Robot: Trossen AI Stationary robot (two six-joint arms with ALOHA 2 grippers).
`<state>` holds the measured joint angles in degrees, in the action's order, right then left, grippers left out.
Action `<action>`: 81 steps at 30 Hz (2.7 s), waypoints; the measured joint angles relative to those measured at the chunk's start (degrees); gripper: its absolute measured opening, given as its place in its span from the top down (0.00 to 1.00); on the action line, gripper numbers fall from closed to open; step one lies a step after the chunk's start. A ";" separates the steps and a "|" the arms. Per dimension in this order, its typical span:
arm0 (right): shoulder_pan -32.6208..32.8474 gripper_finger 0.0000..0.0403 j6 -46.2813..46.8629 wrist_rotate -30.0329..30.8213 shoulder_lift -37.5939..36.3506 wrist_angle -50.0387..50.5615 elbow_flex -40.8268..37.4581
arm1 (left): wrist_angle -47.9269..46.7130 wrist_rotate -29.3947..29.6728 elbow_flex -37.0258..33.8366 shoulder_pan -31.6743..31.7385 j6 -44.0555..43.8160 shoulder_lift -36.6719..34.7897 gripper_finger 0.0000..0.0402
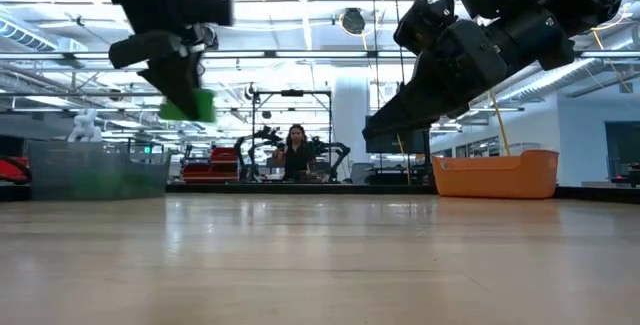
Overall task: Sort & place blocks by color
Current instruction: Put the green game piece into the black bin
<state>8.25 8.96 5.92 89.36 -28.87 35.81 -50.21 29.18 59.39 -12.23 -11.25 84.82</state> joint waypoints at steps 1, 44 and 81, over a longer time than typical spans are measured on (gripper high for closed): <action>0.00 0.42 0.33 0.01 0.00 -0.06 0.01 | -2.84 0.02 -0.13 1.89 -2.08 -1.55 0.65; 1.25 0.42 0.87 -0.01 0.00 -3.03 0.02 | -21.55 -12.84 -0.04 44.08 0.60 -16.68 0.65; 1.22 0.42 0.87 0.04 0.00 -3.49 0.02 | -20.02 -15.09 -9.46 47.63 3.64 -16.69 0.41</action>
<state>9.47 9.82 5.96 89.36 -32.36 35.83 -70.23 14.09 49.93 35.40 -7.62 68.13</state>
